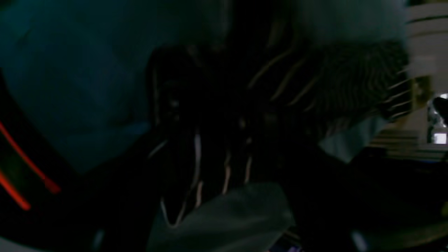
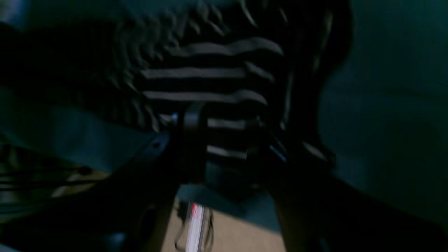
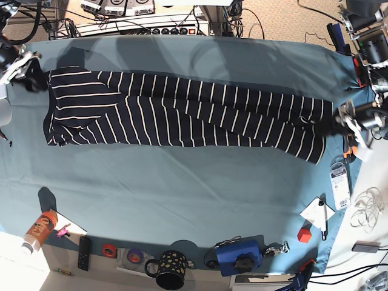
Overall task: Layout the t-shirt on the table in an organized manner, then fold the t-shirt properly
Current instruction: 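Lower the folded edge with both grippers and release it, then grasp the shirt end near the left gripper with the left gripper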
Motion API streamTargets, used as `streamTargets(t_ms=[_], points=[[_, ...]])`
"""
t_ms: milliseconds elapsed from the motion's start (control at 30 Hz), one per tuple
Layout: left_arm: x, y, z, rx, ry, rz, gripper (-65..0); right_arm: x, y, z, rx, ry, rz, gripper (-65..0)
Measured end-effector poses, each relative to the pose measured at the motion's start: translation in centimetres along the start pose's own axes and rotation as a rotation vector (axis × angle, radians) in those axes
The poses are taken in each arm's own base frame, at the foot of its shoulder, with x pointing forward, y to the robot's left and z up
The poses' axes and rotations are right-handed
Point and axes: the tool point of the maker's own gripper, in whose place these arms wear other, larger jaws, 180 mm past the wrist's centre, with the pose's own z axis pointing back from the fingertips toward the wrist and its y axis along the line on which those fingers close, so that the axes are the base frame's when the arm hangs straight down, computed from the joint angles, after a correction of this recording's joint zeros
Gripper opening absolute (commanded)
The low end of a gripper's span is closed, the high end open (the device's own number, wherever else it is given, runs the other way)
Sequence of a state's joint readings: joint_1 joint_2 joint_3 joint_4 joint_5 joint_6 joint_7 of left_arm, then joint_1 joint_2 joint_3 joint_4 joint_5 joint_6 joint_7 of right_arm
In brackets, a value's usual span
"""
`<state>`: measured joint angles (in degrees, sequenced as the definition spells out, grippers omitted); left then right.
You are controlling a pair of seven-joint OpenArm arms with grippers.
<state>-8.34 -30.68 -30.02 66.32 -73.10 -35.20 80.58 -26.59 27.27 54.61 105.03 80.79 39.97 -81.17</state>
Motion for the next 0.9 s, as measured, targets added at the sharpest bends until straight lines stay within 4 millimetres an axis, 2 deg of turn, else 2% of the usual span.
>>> streamTargets(t_ms=[133,267,367,467,533,600,767,900], points=[[1.4,0.8,2.3,0.056,-0.001,-0.057,-37.9,1.5,-0.5,0.4,-0.017,-0.018,0.036,-46.1],[1.8,1.3,3.4,0.084,0.004,-0.071,-37.9,3.3,-0.9,0.7,-0.029,-0.049,0.074,-46.1],[2.3,1.0,3.3,0.071,-0.010,-0.075,-37.9,5.3,-0.9,0.4,-0.029,-0.115,0.095,-46.1],[2.6,0.8,2.2,0.079,-0.002,-0.087,-37.9,6.9,-1.7,-0.2,-0.079,-0.137,0.127,-46.1],[2.4,0.5,1.1,0.074,0.008,-0.089,-37.4,6.5,-2.5,-1.1,-0.129,-0.083,0.149,-46.1],[1.8,0.3,0.1,0.070,0.037,-0.095,-36.1,5.8,-2.5,-2.3,-0.135,-0.026,0.168,-46.1],[0.0,0.9,-1.4,0.126,0.159,-0.137,-36.0,3.1,-1.6,-5.3,-0.113,0.128,0.222,-46.1],[-1.9,2.0,-3.2,0.220,0.262,-0.170,-36.0,2.1,-0.4,-6.6,-0.068,0.179,0.245,-46.1]])
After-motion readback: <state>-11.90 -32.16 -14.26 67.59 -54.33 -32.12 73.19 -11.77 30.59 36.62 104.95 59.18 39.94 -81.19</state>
